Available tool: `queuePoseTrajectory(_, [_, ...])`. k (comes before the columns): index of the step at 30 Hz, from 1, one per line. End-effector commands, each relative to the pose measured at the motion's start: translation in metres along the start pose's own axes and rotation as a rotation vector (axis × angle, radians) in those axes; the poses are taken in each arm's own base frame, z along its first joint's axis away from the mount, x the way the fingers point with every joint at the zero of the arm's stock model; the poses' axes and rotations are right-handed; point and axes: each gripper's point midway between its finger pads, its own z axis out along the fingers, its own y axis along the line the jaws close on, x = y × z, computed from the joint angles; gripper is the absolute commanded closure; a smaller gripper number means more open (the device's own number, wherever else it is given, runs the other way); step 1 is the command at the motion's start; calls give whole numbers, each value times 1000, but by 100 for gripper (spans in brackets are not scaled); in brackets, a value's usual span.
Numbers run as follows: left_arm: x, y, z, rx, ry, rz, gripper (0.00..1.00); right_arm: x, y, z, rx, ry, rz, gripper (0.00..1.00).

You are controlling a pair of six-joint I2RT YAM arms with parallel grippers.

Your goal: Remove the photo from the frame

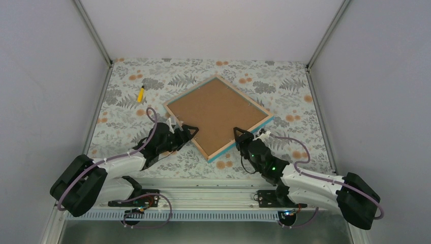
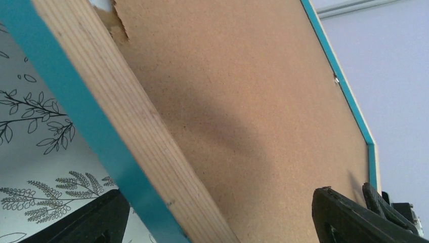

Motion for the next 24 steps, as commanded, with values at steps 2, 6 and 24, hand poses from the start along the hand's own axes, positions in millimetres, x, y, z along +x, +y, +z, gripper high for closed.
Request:
queuePoseTrajectory(2, [-2,-16,0,110,-7,-66,13,6,-39,0,132,33,-82,90])
queuePoseTrajectory(6, [-3,-20,0,148,-10,-91,24,6,-45,-1,160,38,-81,82])
queuePoseTrajectory(24, [-2,-15,-1,216,0,-163,45,-4,-62,-19,292,42,-205,2])
